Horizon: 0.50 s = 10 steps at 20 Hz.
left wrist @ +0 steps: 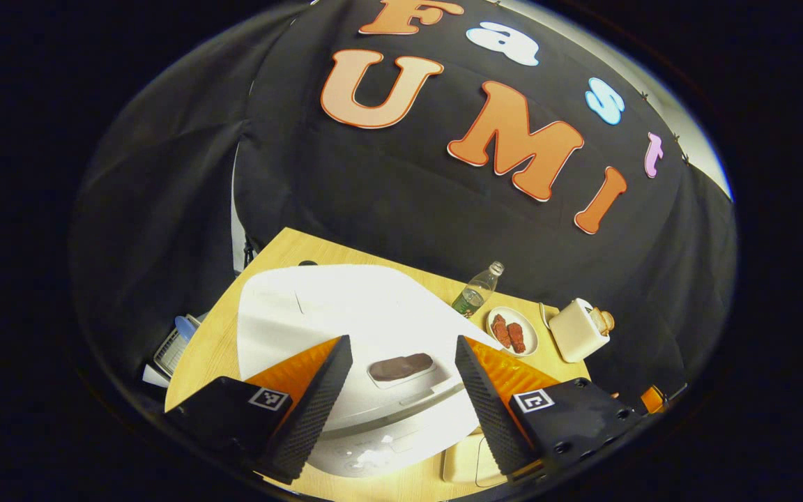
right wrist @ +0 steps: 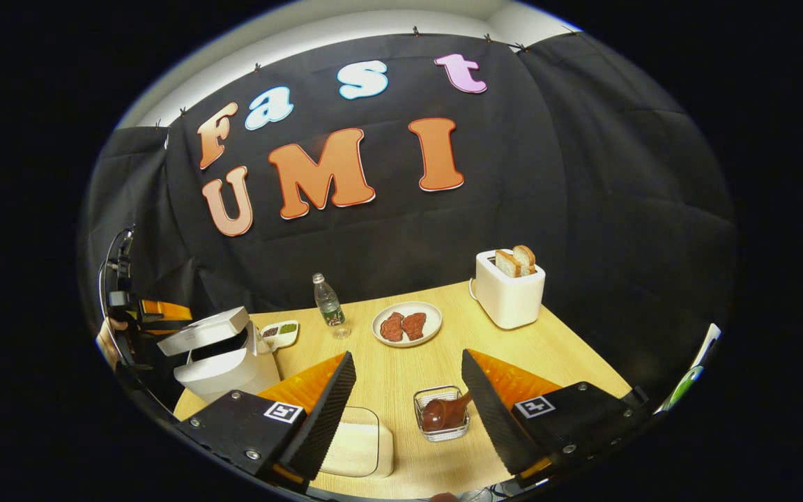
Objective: Close the left gripper, press the button to open the rice cooker; take a wooden spoon from the chopstick holder with the right hand, scoop a spoonful of rice and pour it into the rice cooker, then put the wooden spoon back into the chopstick holder.
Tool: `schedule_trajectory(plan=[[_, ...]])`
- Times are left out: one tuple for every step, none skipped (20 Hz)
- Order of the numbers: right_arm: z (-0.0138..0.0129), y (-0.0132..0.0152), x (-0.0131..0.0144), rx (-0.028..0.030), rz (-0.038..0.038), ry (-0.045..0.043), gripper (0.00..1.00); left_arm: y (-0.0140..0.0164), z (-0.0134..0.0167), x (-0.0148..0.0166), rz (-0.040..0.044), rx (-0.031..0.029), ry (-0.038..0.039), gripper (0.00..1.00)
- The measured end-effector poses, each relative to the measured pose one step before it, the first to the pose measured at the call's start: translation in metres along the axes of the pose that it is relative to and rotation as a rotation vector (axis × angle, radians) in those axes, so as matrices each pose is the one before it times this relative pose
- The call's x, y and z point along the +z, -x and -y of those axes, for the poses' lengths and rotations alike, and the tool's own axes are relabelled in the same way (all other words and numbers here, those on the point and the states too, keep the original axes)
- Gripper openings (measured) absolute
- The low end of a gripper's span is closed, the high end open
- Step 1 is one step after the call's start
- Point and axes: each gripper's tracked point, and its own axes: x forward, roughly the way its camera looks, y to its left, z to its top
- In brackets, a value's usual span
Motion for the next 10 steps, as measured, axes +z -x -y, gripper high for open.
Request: schedule_trajectory(plan=[[-0.00022,-0.00031,-0.00289,0.00189,-0.00934,-0.00613,0.95,-0.00463,-0.00301,-0.00874,-0.00276,0.02006,-0.01792,1.00],[-0.00003,-0.00023,-0.00316,0.00135,-0.00767,-0.00385,0.95,-0.00298,-0.00275,-0.00594,-0.00129,0.02030,-0.01638,1.00],[0.00065,-0.00017,-0.00231,0.00032,-0.00492,-0.00142,0.95,-0.00336,0.00032,-0.00356,0.00143,0.01778,-0.01005,1.00],[0.00120,-0.00030,-0.00207,-0.00080,-0.00545,-0.00080,0.95,-0.00330,-0.00172,-0.00112,0.00627,0.01753,-0.00533,1.00],[0.00014,-0.00040,-0.00292,0.00015,-0.00654,-0.00063,0.95,-0.00318,-0.00085,-0.00136,0.00697,0.01873,-0.00633,0.99],[-0.00008,-0.00021,-0.00264,-0.00016,-0.00534,-0.00055,0.95,-0.00463,-0.00198,-0.00073,0.00841,0.01989,-0.01077,0.99],[0.00063,-0.00081,-0.00191,-0.00089,-0.00689,-0.00028,0.95,-0.00272,-0.00295,-0.00302,0.00766,0.02406,-0.01459,0.99],[0.00067,-0.00022,-0.00196,-0.00109,-0.00574,-0.00106,0.95,-0.00355,-0.00264,-0.00127,0.00364,0.02457,-0.01897,0.98],[0.00041,-0.00103,-0.00116,-0.00054,-0.00378,-0.00109,0.95,-0.00352,-0.00096,0.00012,-0.00054,0.01899,-0.02321,0.99],[0.00046,-0.00118,-0.00208,-0.00112,-0.00460,-0.00193,0.95,-0.00433,-0.00003,0.00029,-0.00006,0.01544,-0.03037,0.98]])
